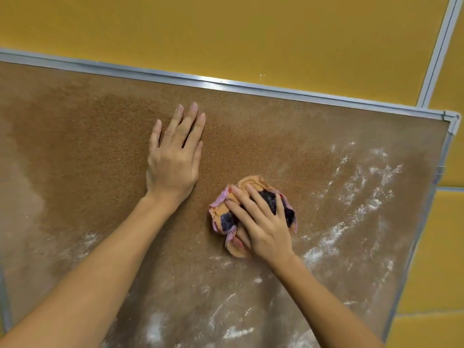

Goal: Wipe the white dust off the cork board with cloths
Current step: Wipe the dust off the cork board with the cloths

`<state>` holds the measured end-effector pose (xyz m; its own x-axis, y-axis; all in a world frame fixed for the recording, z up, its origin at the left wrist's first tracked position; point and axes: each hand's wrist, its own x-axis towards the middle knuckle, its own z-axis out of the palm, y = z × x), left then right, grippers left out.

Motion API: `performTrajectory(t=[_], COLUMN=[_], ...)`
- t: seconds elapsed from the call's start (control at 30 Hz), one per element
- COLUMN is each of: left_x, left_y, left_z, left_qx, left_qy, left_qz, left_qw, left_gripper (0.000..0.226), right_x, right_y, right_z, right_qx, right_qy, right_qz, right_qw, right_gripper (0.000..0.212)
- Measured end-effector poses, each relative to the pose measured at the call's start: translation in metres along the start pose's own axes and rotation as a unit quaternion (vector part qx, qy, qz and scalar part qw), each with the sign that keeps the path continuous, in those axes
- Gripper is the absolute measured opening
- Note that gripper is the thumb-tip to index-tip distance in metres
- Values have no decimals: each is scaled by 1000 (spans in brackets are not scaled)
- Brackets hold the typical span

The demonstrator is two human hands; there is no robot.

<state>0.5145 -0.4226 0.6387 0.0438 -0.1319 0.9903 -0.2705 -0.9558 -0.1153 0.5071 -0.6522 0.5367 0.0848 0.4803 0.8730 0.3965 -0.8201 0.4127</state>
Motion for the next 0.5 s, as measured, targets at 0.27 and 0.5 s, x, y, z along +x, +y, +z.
performTrajectory(t=[0.27,0.5], left_x=[0,0], left_y=[2,-18], left_z=[-1,-28], left_qx=[-5,-12], left_qy=[3,-33], left_qz=[-10,-13], left_qw=[1000,999], left_gripper=[48,53], right_x=[-9,40], right_y=[-50,-19], right_z=[12,-3], right_qx=[29,-8], right_qy=[-19,24], right_qz=[13,100], right_qw=[999,995], right_gripper=[46,47])
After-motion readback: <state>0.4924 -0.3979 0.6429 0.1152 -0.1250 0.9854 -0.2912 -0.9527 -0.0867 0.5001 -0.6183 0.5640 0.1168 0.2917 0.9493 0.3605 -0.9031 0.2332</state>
